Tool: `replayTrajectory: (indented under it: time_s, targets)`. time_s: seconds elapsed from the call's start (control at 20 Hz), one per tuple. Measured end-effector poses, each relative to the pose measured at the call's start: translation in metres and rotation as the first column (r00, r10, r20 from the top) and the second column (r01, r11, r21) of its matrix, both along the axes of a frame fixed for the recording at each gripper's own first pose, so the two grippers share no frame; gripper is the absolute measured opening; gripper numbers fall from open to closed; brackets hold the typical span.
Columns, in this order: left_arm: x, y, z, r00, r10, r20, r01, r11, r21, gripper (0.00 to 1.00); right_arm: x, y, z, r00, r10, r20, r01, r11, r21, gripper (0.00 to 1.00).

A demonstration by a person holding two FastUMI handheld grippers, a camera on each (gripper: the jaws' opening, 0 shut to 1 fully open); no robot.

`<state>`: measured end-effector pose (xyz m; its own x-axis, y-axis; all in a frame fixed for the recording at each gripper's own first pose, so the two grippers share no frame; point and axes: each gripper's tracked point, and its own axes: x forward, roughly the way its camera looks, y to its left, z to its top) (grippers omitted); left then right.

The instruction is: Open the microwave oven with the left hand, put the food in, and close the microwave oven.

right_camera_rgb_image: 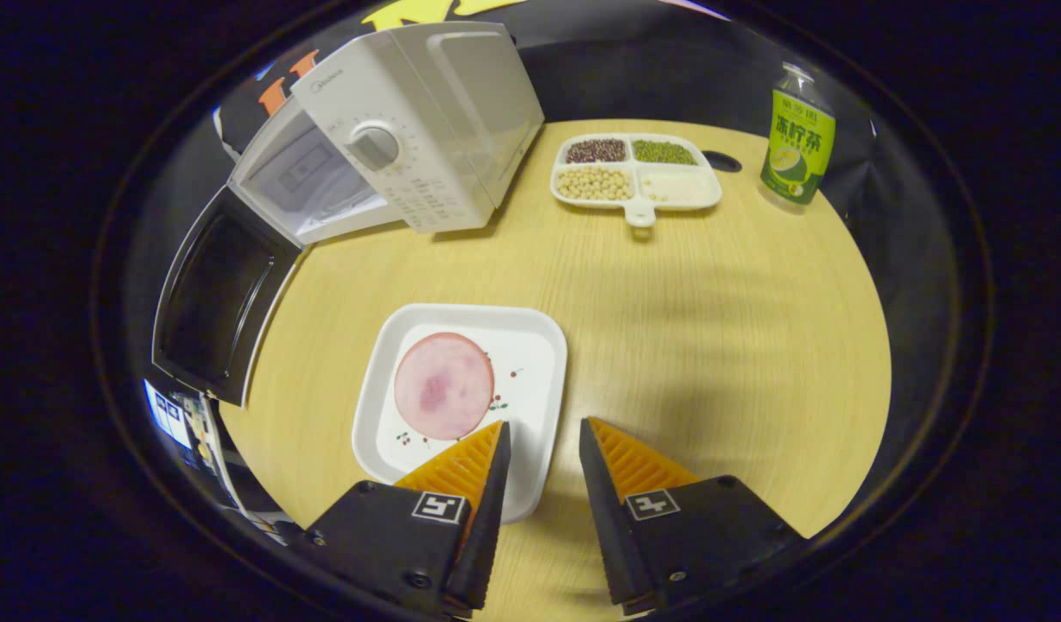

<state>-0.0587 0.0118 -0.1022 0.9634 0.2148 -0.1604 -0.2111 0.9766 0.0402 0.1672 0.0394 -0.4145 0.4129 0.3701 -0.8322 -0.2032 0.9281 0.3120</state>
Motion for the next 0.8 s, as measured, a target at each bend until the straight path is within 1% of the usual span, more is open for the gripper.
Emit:
replayTrajectory:
  time_s: [0.05, 0.1, 0.15, 0.2, 0.25, 0.3, 0.35, 0.4, 0.55, 0.65, 0.8]
  targets:
    - [-0.004, 0.0, 0.0, 1.0, 0.015, -0.007, -0.015, 1.0, 0.001, 0.96, -0.003, 0.0, -0.003, 0.999, 0.021, -0.038, -0.021, 1.0, -0.012, 0.41]
    - [-0.007, -0.002, 0.001, 1.0, 0.026, -0.008, -0.026, 1.0, -0.008, 0.96, -0.001, -0.003, -0.003, 0.996, 0.063, -0.064, -0.066, 0.997, -0.046, 0.34]
    - [-0.009, -0.005, 0.001, 0.999, 0.033, -0.009, -0.033, 0.999, -0.019, 0.96, -0.004, -0.004, -0.004, 0.989, 0.12, -0.091, -0.128, 0.988, -0.084, 0.29]
    - [-0.011, -0.008, -0.001, 0.999, 0.037, -0.011, -0.037, 0.999, -0.023, 0.97, -0.006, -0.005, -0.003, 0.982, 0.149, -0.116, -0.163, 0.979, -0.12, 0.36]
    - [-0.011, -0.01, -0.003, 0.999, 0.043, -0.018, -0.043, 0.999, -0.022, 0.97, -0.004, -0.007, -0.004, 0.98, 0.153, -0.13, -0.172, 0.973, -0.153, 0.3]
    - [-0.012, -0.01, -0.004, 0.999, 0.05, -0.022, -0.05, 0.999, -0.018, 0.97, -0.003, -0.006, -0.003, 0.981, 0.139, -0.138, -0.161, 0.973, -0.164, 0.28]
    - [-0.012, -0.009, -0.003, 0.998, 0.057, -0.02, -0.057, 0.998, -0.018, 0.96, -0.003, -0.003, -0.001, 0.982, 0.118, -0.147, -0.141, 0.977, -0.159, 0.14]
    - [-0.012, -0.009, 0.0, 0.998, 0.063, -0.011, -0.063, 0.998, -0.022, 0.97, -0.003, -0.004, -0.001, 0.983, 0.096, -0.159, -0.121, 0.98, -0.155, 0.18]
    - [-0.011, -0.012, -0.002, 0.998, 0.056, 0.0, -0.056, 0.998, -0.037, 0.97, -0.001, -0.004, -0.003, 0.982, 0.071, -0.173, -0.09, 0.99, -0.104, 0.11]
    - [-0.009, -0.009, -0.005, 0.999, 0.049, -0.003, -0.049, 0.998, -0.032, 0.97, -0.001, -0.004, -0.003, 0.983, 0.035, -0.181, -0.045, 0.997, -0.054, 0.07]
    - [-0.006, 0.0, -0.01, 0.999, 0.037, 0.002, -0.037, 0.997, -0.063, 0.97, -0.003, -0.003, -0.004, 0.981, 0.003, -0.195, -0.003, 1.0, 0.0, 0.04]
